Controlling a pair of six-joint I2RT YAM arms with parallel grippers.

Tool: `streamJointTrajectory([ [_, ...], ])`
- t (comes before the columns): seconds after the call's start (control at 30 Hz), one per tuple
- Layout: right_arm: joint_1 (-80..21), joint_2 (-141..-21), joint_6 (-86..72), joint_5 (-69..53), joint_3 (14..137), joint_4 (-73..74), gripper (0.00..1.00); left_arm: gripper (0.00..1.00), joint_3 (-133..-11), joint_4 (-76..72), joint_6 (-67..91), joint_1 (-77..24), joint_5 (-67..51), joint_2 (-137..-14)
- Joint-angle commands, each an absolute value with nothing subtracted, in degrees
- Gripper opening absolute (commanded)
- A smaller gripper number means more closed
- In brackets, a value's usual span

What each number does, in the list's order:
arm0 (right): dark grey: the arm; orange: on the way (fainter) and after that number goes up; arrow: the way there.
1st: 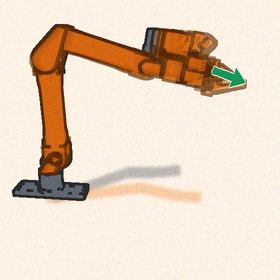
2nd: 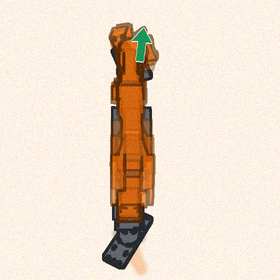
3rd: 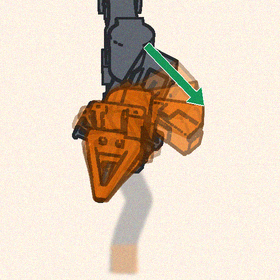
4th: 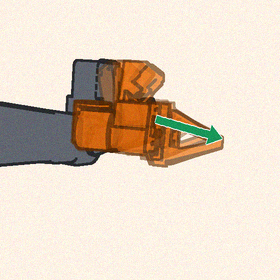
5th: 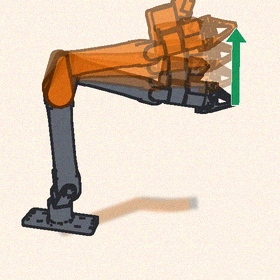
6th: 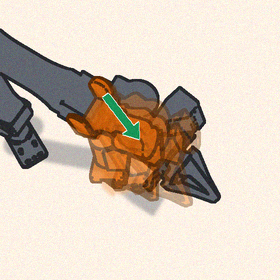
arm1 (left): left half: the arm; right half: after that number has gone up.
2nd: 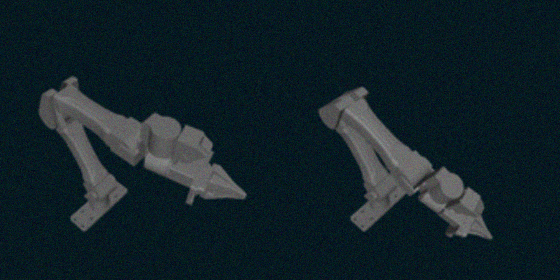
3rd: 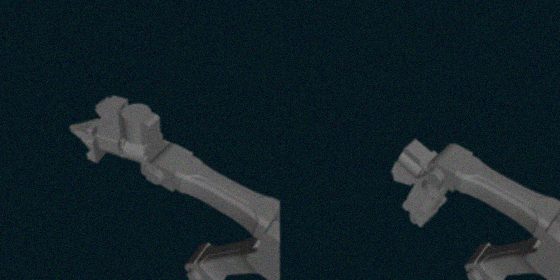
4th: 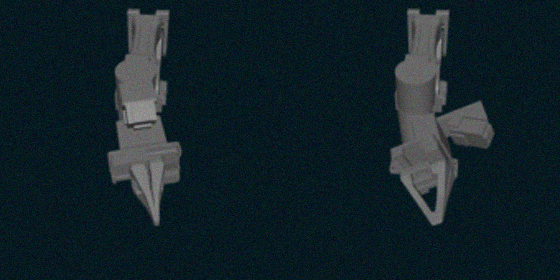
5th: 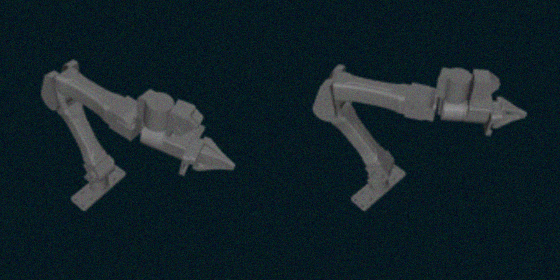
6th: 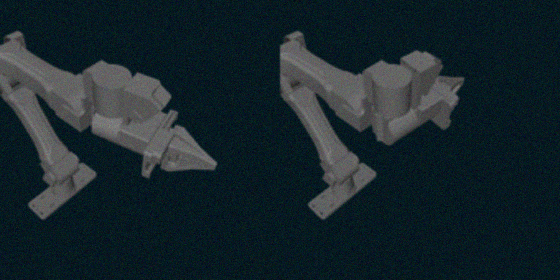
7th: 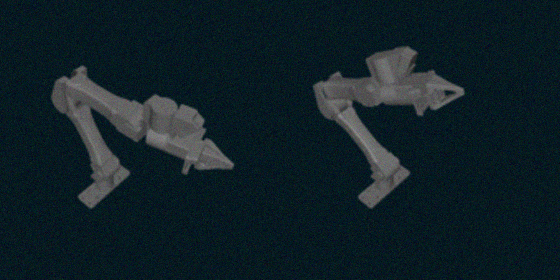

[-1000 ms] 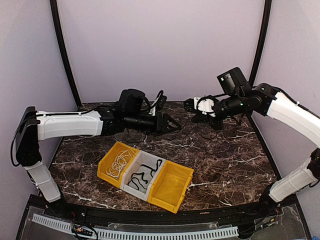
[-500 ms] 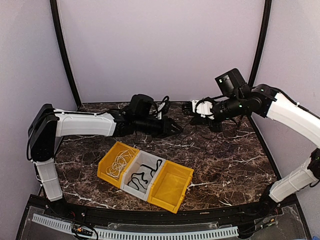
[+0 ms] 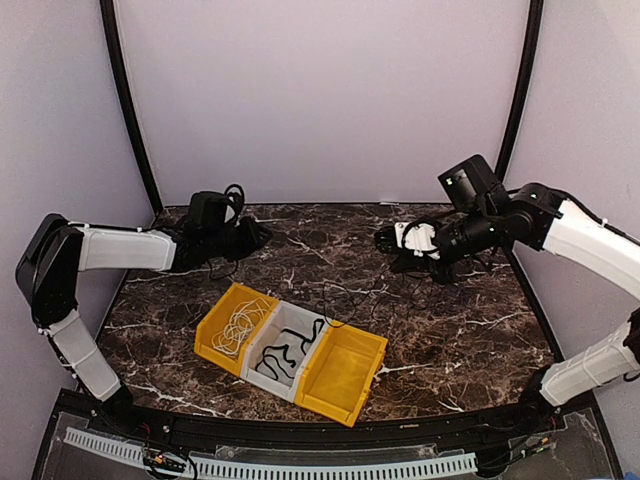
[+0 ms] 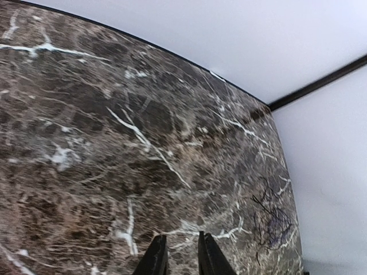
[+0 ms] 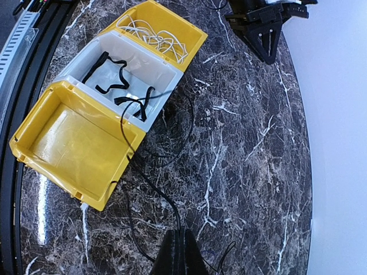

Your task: Untangle the cables

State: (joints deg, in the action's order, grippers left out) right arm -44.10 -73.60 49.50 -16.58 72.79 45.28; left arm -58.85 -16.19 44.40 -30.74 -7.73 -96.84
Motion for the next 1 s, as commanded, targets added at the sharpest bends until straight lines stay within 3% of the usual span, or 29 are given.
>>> streamJointTrajectory([
  [0.0,-44.60,-72.03,49.58,-17.60,72.24,44.84,0.00,0.22,-55.47,-18.94,43.11,-26.02,-2.01,-90.42],
  [0.17,-44.65,-72.50,48.10,-15.69,72.16,41.84,0.00,0.25,-52.98,-20.25,38.32,-22.29,-4.02,-85.15],
  [0.33,-44.64,-75.66,45.87,-18.07,77.34,40.53,0.00,0.43,-49.03,-28.79,36.78,-23.09,-16.56,-79.83],
  [0.47,-44.64,-80.20,44.29,-19.89,83.72,40.41,0.00,0.55,-47.05,-28.78,34.85,-27.40,-19.86,-76.13],
  [0.67,-44.71,-85.45,42.21,-23.58,93.12,41.48,0.00,0.58,-47.42,-19.60,33.26,-32.82,-16.11,-70.93],
  [0.97,-46.72,-88.21,41.99,-27.72,98.42,43.67,0.00,0.57,-37.96,-7.13,34.53,-32.95,12.23,-48.94],
])
